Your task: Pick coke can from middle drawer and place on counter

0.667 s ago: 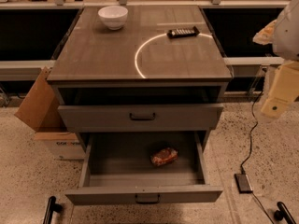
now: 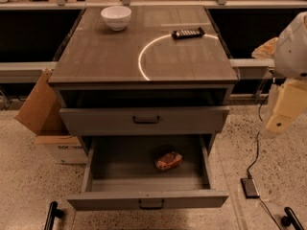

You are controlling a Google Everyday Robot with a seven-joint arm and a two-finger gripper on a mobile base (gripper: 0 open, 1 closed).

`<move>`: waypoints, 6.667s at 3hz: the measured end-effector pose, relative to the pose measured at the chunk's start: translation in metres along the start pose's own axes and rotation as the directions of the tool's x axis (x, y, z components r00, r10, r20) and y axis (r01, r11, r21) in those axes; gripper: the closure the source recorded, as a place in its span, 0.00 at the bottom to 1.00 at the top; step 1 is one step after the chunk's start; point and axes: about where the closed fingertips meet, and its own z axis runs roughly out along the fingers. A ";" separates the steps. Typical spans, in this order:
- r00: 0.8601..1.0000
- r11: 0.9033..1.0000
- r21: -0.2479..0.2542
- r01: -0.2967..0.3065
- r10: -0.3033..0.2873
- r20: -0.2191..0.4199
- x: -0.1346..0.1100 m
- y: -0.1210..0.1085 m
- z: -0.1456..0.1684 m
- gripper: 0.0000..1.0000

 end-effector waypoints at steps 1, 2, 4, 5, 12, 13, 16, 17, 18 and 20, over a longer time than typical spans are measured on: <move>0.993 0.993 -0.085 0.076 -0.068 0.098 0.012 0.021 0.057 0.00; 0.980 0.977 -0.180 0.116 -0.083 0.181 0.028 0.048 0.122 0.00; 0.966 0.980 -0.158 0.122 -0.080 0.247 0.024 0.050 0.143 0.00; 0.937 0.982 -0.117 0.148 -0.101 0.333 0.011 0.056 0.182 0.00; 0.911 0.977 -0.184 0.109 -0.023 0.413 0.016 0.106 0.377 0.00; 0.904 0.976 -0.186 0.110 -0.020 0.428 0.018 0.103 0.389 0.00; 0.861 0.989 -0.146 0.016 0.061 0.505 0.042 0.051 0.453 0.00; 0.843 0.990 -0.142 0.010 0.068 0.534 0.035 0.033 0.469 0.00; 0.814 0.991 -0.132 -0.005 0.081 0.575 0.032 0.010 0.487 0.00; 0.801 0.992 -0.129 0.001 0.076 0.593 0.019 -0.003 0.509 0.00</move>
Offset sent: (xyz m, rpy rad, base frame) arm -0.0323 0.0046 -0.2159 0.2748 0.2151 0.2340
